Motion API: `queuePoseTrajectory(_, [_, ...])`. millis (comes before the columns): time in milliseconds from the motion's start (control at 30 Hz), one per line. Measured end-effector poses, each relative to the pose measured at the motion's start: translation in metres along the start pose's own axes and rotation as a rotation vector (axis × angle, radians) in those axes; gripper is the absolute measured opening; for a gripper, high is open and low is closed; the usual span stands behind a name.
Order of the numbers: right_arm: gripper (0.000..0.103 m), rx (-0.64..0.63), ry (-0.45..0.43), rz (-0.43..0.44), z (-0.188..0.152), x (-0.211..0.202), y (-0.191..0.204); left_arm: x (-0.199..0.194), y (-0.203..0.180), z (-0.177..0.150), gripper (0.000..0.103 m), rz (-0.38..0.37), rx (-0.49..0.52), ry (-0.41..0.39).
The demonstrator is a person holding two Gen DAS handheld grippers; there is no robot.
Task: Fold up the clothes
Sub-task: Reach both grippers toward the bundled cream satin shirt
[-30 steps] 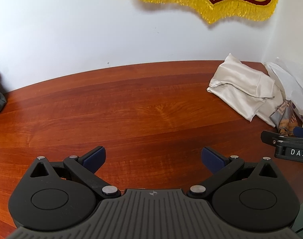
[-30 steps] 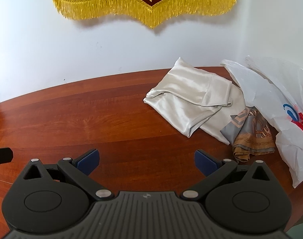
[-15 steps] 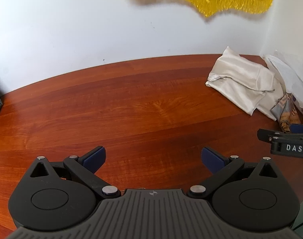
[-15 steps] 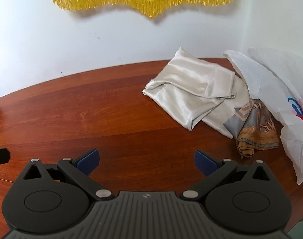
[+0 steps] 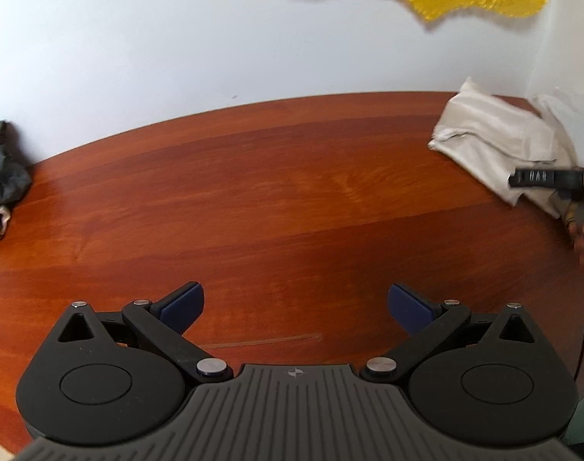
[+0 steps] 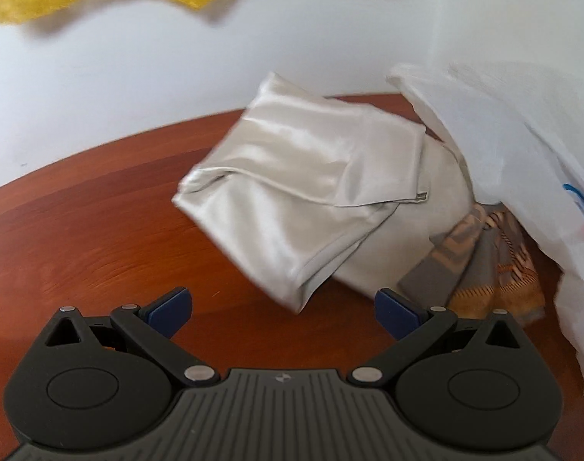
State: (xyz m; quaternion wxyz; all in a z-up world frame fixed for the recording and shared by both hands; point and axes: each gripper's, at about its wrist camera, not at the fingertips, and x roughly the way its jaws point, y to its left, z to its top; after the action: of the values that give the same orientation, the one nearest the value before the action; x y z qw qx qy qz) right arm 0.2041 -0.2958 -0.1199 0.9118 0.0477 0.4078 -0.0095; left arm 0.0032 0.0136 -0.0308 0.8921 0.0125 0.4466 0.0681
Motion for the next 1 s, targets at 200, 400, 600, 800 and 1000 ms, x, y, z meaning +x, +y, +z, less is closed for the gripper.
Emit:
queuePoseTrajectory(200, [0.081,0.033,0.076,-0.039,0.010,0.050,-0.013,-0.006,0.026,-0.014,0.103,0.074,-0.052,0.027])
queuePoseTrajectory(400, [0.017,0.074,0.081,0.000,0.007,0.061,-0.016,-0.016,0.046,-0.027,0.103,0.130,-0.103,0.041])
queuePoseTrajectory(600, [0.005,0.039,0.016,0.166,0.008,0.026,0.015,-0.018,0.061,-0.033,0.103,0.136,-0.130,0.027])
queuePoseTrajectory(800, [0.005,-0.155,0.016,0.448,-0.019,-0.038,0.096,-0.007,0.058,-0.029,0.103,0.084,-0.069,0.006])
queuePoseTrajectory(1000, [0.005,-0.356,0.129,0.739,-0.077,-0.110,0.158,0.000,0.048,-0.022,0.102,0.005,0.024,-0.024])
